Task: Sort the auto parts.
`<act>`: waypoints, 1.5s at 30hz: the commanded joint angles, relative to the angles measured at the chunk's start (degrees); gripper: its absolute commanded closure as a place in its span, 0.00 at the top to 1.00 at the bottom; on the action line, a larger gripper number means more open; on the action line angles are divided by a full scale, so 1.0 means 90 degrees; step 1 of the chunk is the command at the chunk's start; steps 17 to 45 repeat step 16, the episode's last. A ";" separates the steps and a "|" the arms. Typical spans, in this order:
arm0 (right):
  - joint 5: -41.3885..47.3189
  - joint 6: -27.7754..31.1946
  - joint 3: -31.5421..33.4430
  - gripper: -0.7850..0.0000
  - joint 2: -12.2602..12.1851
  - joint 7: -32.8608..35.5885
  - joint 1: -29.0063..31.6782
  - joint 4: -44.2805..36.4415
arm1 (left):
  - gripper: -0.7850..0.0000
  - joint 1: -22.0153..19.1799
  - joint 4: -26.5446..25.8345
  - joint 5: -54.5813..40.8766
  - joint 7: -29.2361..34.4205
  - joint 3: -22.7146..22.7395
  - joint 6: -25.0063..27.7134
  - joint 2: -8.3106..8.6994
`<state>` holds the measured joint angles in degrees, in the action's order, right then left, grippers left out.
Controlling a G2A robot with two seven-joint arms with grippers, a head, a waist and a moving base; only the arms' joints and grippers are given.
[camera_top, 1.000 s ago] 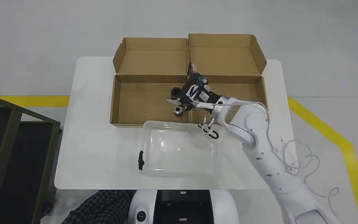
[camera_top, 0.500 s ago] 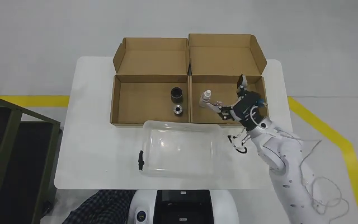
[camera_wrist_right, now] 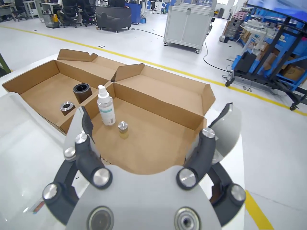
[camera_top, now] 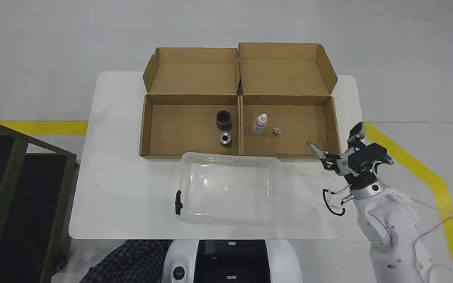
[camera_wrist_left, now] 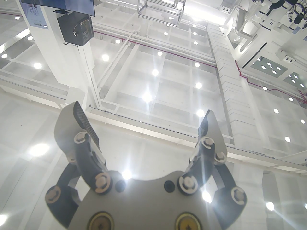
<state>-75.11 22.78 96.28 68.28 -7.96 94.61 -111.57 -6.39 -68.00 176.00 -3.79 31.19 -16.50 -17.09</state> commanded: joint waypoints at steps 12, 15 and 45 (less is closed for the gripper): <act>-0.0039 -0.0269 0.0471 1.00 -0.0013 -0.0374 0.0586 -0.0059 | 1.00 0.0000 0.0000 0.0000 0.0000 0.0000 0.0000 0.0000; -0.0037 -0.0273 0.0473 1.00 -0.0013 -0.0376 0.0589 -0.0059 | 1.00 0.0000 0.0000 0.0000 0.0000 0.0000 0.0000 0.0000; -0.0037 -0.0274 0.0472 1.00 -0.0013 -0.0374 0.0588 -0.0059 | 1.00 0.0000 0.0000 0.0000 0.0000 0.0000 0.0000 0.0000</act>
